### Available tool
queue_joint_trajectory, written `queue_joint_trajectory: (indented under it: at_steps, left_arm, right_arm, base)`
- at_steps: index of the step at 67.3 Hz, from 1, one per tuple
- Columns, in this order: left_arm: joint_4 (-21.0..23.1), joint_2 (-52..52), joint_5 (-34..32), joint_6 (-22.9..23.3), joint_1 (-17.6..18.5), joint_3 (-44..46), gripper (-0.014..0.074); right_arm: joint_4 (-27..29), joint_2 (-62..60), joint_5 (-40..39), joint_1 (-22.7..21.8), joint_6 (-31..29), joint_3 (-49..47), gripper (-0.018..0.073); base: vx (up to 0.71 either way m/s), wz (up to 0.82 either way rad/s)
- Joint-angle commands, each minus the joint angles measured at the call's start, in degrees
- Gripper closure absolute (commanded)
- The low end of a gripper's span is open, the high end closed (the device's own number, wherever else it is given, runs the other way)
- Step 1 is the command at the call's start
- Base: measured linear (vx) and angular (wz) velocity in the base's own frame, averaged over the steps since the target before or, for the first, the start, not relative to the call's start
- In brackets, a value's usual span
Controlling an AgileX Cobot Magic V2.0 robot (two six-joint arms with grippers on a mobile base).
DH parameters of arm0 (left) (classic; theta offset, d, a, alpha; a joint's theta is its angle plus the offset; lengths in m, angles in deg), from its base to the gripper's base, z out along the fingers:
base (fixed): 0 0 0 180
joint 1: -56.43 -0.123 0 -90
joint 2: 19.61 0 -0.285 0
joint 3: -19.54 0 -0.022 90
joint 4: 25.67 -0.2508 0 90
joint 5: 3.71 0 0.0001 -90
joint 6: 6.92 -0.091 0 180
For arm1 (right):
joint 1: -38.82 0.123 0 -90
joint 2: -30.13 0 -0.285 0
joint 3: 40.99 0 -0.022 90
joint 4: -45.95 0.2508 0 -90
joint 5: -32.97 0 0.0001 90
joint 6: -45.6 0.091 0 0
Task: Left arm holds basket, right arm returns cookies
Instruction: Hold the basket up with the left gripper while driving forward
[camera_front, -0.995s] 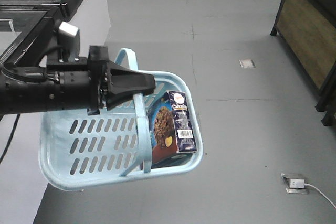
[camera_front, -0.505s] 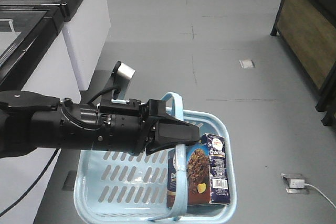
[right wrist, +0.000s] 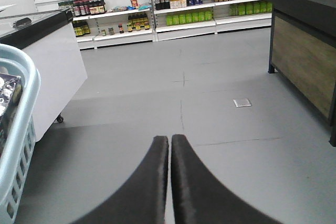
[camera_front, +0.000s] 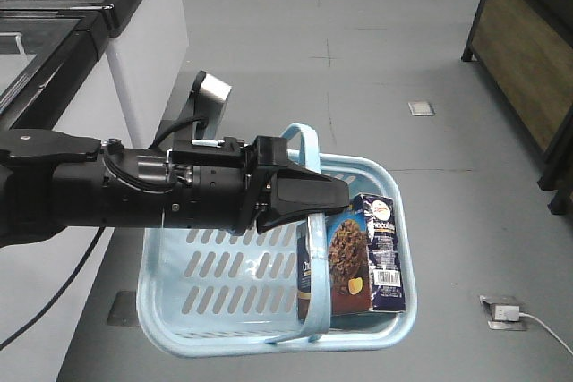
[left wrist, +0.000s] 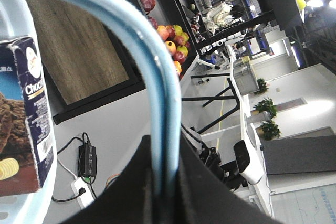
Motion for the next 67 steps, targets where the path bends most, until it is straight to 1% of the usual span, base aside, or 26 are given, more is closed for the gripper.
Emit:
queue_joint_trajectory:
  at_steps: [1,67]
  left_arm:
    - [6.7,2.3,1.3,-1.0,0.2,2.1,0.0604]
    - [6.7,2.3,1.3,-1.0,0.2,2.1,0.0603]
  right_arm:
    - [-0.1,-0.4,-4.2,0.0,-0.3,0.2,0.0563]
    - [-0.1,-0.4,-4.2,0.0,-0.3,0.2,0.0563]
  base:
    - [0.00,0.00]
    - [0.00,0.00]
